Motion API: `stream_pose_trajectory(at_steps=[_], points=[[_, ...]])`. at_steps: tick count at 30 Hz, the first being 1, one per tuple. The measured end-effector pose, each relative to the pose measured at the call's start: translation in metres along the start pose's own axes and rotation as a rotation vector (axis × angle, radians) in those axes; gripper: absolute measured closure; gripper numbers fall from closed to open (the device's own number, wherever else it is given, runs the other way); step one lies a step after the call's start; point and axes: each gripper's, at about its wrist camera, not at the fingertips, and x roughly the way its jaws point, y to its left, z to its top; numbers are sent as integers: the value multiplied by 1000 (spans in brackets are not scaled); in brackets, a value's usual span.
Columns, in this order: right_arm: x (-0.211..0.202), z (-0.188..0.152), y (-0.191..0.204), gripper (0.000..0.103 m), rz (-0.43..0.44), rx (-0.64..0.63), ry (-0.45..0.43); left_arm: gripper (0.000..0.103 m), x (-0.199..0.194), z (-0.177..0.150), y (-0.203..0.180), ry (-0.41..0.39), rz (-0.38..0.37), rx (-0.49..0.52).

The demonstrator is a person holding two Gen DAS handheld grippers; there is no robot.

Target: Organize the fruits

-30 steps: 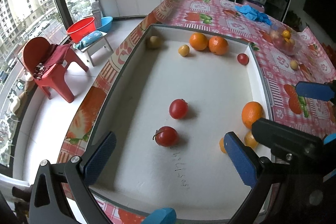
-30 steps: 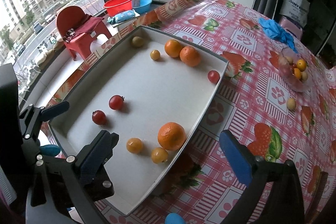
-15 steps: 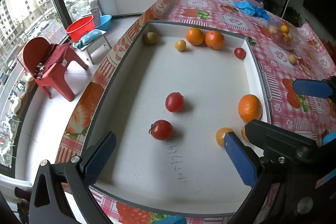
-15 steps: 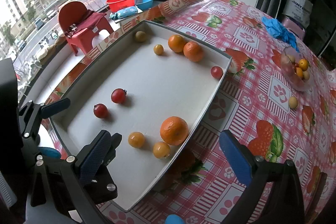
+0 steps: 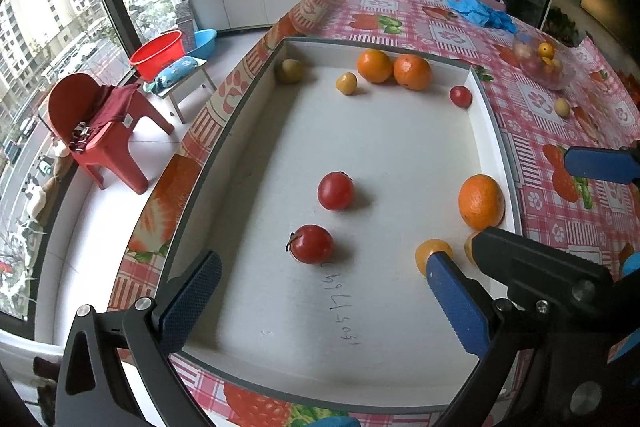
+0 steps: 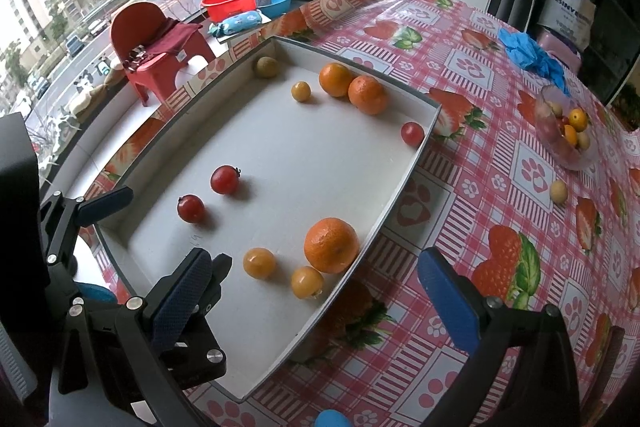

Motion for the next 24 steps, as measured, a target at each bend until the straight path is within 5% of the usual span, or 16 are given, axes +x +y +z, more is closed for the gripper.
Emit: stream_pose_trajectory(at_steps=[24], points=[[3,-3,0,0,-2,-5,10,0,0,-3,-3,-1,8,10]])
